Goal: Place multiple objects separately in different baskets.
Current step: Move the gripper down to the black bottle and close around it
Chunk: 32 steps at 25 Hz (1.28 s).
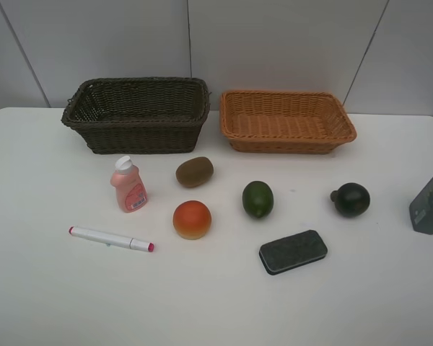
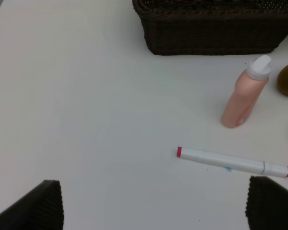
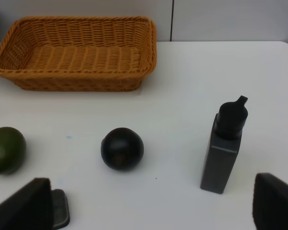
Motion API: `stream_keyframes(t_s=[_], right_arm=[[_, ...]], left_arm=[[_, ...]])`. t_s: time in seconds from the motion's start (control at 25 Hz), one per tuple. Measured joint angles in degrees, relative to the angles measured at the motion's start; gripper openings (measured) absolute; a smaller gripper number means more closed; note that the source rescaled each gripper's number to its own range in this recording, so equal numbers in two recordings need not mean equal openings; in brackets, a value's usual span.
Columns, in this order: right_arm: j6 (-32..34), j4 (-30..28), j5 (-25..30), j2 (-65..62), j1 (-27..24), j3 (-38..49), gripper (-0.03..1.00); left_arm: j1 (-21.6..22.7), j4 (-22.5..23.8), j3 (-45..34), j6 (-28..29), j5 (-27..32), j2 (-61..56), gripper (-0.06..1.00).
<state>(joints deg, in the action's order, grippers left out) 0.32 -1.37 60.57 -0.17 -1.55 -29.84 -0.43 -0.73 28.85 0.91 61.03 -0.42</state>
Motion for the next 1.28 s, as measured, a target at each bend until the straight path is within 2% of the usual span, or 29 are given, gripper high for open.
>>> stream_keyframes(t_s=[0.88, 0.96, 1.12, 1.28], right_arm=[[0.1, 0.0, 0.0, 0.0, 0.0, 0.0, 1.0], [1.7, 0.0, 0.0, 0.5, 0.0, 0.0, 1.0], [6.5, 0.0, 0.0, 7.7, 0.0, 0.0, 1.0], [7.7, -0.2, -0.8, 18.8, 0.0, -2.5, 1.0]], left_arm=[[0.0, 0.0, 0.0, 0.0, 0.0, 0.0, 1.0], [0.0, 0.0, 0.0, 0.0, 0.0, 0.0, 1.0], [0.0, 0.0, 0.0, 0.0, 0.0, 0.0, 1.0], [0.0, 0.0, 0.0, 0.0, 0.0, 0.0, 1.0]])
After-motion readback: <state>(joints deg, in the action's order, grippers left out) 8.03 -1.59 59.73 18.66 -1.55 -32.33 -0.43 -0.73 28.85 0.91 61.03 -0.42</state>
